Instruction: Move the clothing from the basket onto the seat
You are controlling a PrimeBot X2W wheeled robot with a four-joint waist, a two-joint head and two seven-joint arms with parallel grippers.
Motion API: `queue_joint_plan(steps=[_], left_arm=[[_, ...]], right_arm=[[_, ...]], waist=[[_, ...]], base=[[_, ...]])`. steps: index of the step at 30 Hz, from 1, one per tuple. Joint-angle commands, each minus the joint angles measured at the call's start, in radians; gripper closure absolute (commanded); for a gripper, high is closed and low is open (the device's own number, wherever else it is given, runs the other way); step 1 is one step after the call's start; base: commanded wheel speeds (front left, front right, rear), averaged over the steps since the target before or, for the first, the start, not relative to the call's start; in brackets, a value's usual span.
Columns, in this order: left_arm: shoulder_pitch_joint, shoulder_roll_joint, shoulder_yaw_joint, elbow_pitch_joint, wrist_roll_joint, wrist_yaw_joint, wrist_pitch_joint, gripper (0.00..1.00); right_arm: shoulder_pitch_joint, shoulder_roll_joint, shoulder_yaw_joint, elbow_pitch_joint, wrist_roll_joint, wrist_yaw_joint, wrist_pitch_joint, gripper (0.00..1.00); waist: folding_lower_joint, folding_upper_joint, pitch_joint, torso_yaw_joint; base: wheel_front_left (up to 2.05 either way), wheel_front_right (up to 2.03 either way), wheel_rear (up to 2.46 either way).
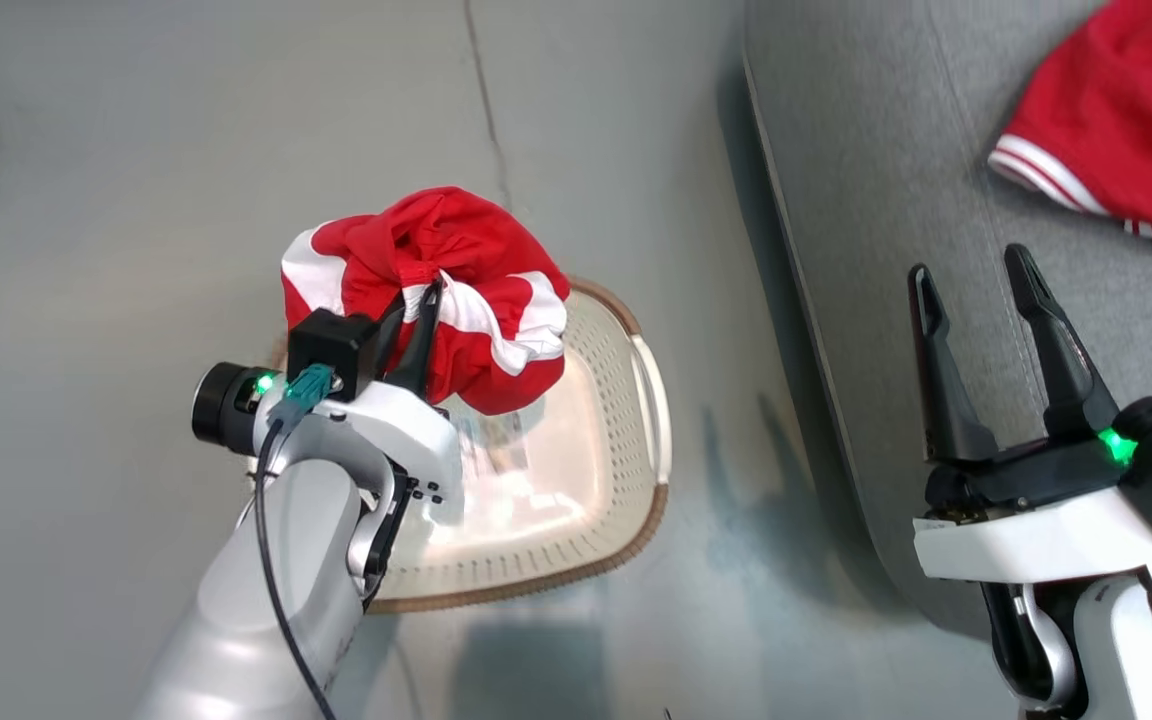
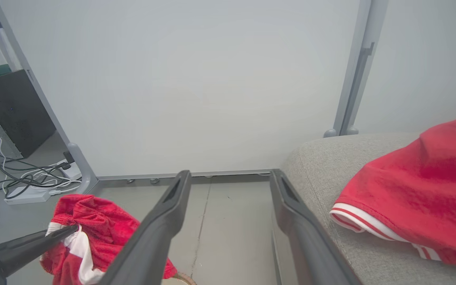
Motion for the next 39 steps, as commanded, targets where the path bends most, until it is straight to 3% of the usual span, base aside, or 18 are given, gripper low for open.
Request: queue_joint_plan(steps=[1,9,25,39], left_arm=[[0.037,0.006,0.022,-0.061,-0.005,0.015,-0.004,1.00],[0.158,0.026,0.076,-0.293,-0.014,0.034,-0.004,1.00],[0.335,0.079,0.038,-0.637,-0.038,0.033,0.067,1.00],[0.495,0.121,0.024,-0.877,-0.065,0.077,0.129,1.00]], right_arm=[[0.022,-0.006,-0.004,0.000,-0.003,0.000,0.014,0.00],[0.069,-0.006,-0.013,0.016,-0.006,0.000,0.045,0.00],[0.207,-0.006,-0.022,0.023,0.003,0.000,0.115,0.00],[0.301,-0.006,-0.027,0.000,0.015,0.000,0.154,0.00]], waist=[[0.0000,0.0000,-0.102,0.061],[0.0000,0.0000,-0.219,0.090],[0.0000,0.0000,-0.453,0.119],[0.0000,0.0000,-0.550,0.119]], base=[[0.00,0.00,0.00],[0.00,0.00,0.00],[0.00,0.00,0.00],[0.00,0.00,0.00]])
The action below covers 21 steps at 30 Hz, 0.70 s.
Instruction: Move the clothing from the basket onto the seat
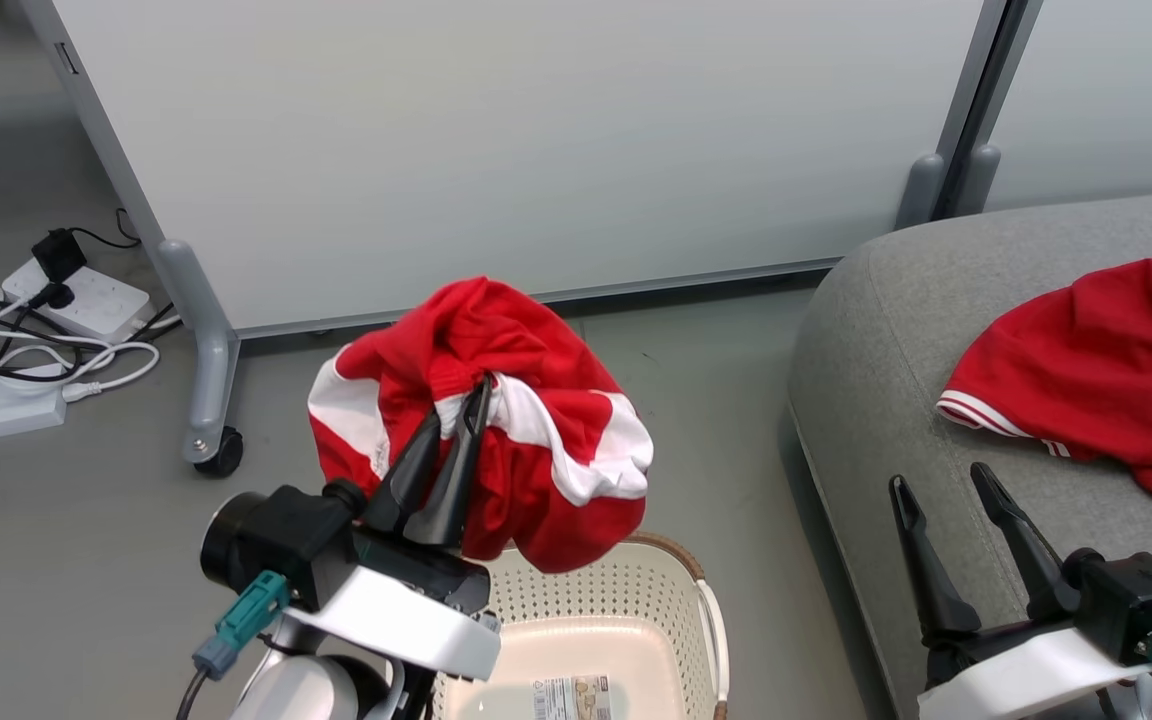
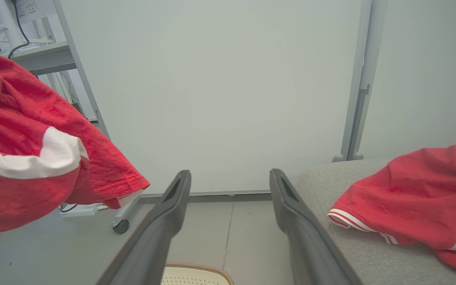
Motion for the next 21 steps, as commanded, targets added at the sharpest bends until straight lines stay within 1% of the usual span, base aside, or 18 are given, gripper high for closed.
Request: queue_joint_plan(steps=[1,9,21], left_arm=[[0.021,0.010,-0.005,-0.013,-0.005,0.006,0.007,1.00],[0.040,0.012,-0.014,-0.007,-0.018,0.006,0.025,1.00],[0.017,0.017,-0.020,0.015,-0.026,-0.001,0.022,1.00]], right_arm=[[0.017,-0.005,-0.008,0.001,0.008,0.000,0.006,0.00],[0.021,-0.005,-0.011,0.011,0.024,0.000,0.002,0.00],[0.013,-0.005,0.002,0.017,0.031,0.000,0.001,0.00]], waist=[[0.0000,0.0000,-0.010,0.001],[0.0000,0.0000,-0.022,0.002],[0.0000,0.0000,-0.033,0.014]], base=[[0.00,0.00,0.00],[0.00,0.00,0.00],[0.00,0.00,0.00]])
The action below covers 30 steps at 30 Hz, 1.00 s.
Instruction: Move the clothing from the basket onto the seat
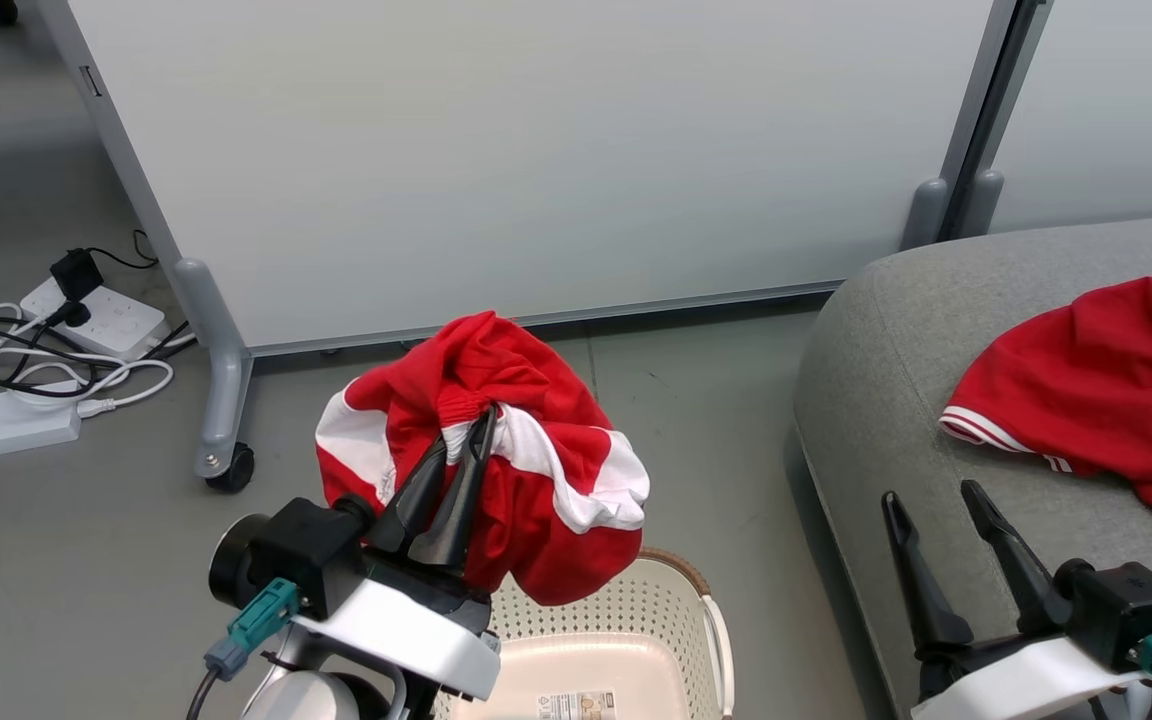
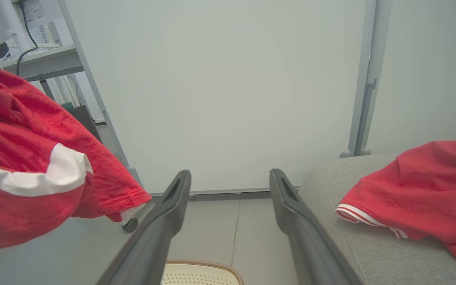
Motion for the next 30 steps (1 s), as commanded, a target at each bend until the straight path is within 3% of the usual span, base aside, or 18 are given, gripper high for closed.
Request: queue_joint_plan(steps=[1,7,14,19,27,28,29,30], left_arm=[[-0.012,0.002,-0.001,0.001,-0.005,-0.003,-0.004,1.00],[-0.025,0.001,-0.008,0.008,-0.005,-0.011,-0.005,1.00],[-0.043,0.004,-0.017,0.010,-0.001,-0.015,-0.006,1.00],[-0.060,-0.003,-0.031,0.018,0.003,-0.025,-0.010,1.00],[-0.078,-0.016,-0.055,0.025,0.009,-0.033,-0.024,1.00],[-0.080,-0.018,-0.060,0.027,0.011,-0.035,-0.025,1.00],[-0.083,-0.020,-0.062,0.029,0.011,-0.037,-0.027,1.00],[-0.083,-0.020,-0.062,0.029,0.011,-0.037,-0.027,1.00]], right_arm=[[-0.006,-0.005,0.003,-0.005,0.003,0.000,-0.006,0.00],[-0.052,-0.005,0.074,-0.034,0.037,0.000,-0.008,0.00],[-0.184,-0.005,0.325,-0.020,0.112,0.000,0.005,0.00],[-0.285,-0.006,0.488,0.059,0.151,0.000,0.028,0.00],[-0.419,-0.006,0.615,0.252,0.188,0.000,0.018,0.00],[-0.435,-0.005,0.622,0.274,0.191,0.000,0.015,0.52],[-0.449,-0.005,0.631,0.289,0.209,0.000,0.004,0.80],[-0.449,-0.005,0.631,0.289,0.209,0.000,0.004,0.80]], waist=[[0.0000,-0.0001,-0.001,0.001],[0.0000,-0.0001,0.000,0.008],[0.0000,-0.0001,0.022,0.018],[0.0000,-0.0001,0.037,0.041],[0.0000,-0.0001,0.058,0.073],[0.0000,-0.0001,0.062,0.076],[0.0000,-0.0001,0.065,0.079],[0.0000,-0.0001,0.065,0.079]], base=[[0.00,0.00,0.00],[0.00,0.00,0.00],[0.00,0.00,0.00],[0.00,0.00,0.00],[0.00,0.00,0.00],[0.00,0.00,0.00],[0.00,0.00,0.00],[0.00,0.00,0.00]])
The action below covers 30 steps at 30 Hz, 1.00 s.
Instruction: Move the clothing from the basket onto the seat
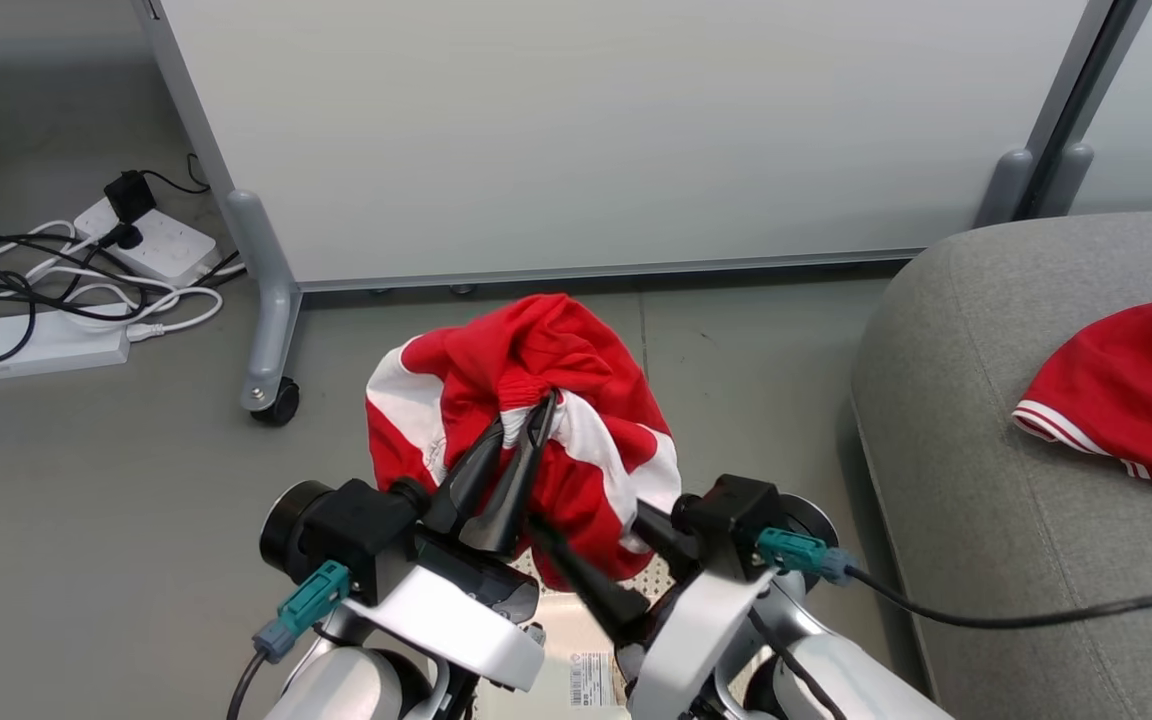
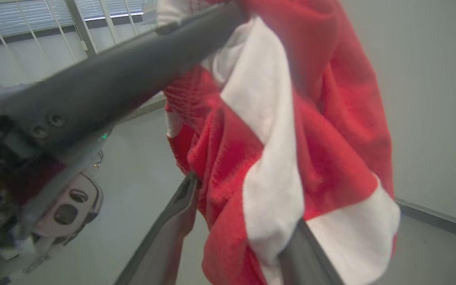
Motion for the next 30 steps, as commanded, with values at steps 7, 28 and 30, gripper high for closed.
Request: queue_joint_plan(steps=[7,28,30], left_arm=[[-0.026,-0.011,-0.018,0.016,-0.013,-0.021,-0.003,1.00],[-0.038,0.036,-0.042,-0.052,0.057,-0.019,-0.032,0.00],[-0.026,0.048,-0.071,-0.042,0.063,-0.034,-0.006,0.00]], right_arm=[[-0.074,-0.004,0.036,0.077,0.039,0.000,-0.050,1.00],[-0.098,-0.040,-0.195,0.114,-0.034,0.000,-0.141,1.00],[-0.088,-0.046,-0.220,0.117,-0.041,0.000,-0.132,1.00]], waist=[[0.0001,0.0000,0.010,0.014],[0.0001,0.0000,0.041,-0.041],[0.0001,0.0000,0.045,-0.048]], base=[[0.00,0.00,0.00],[0.00,0.00,0.00],[0.00,0.00,0.00]])
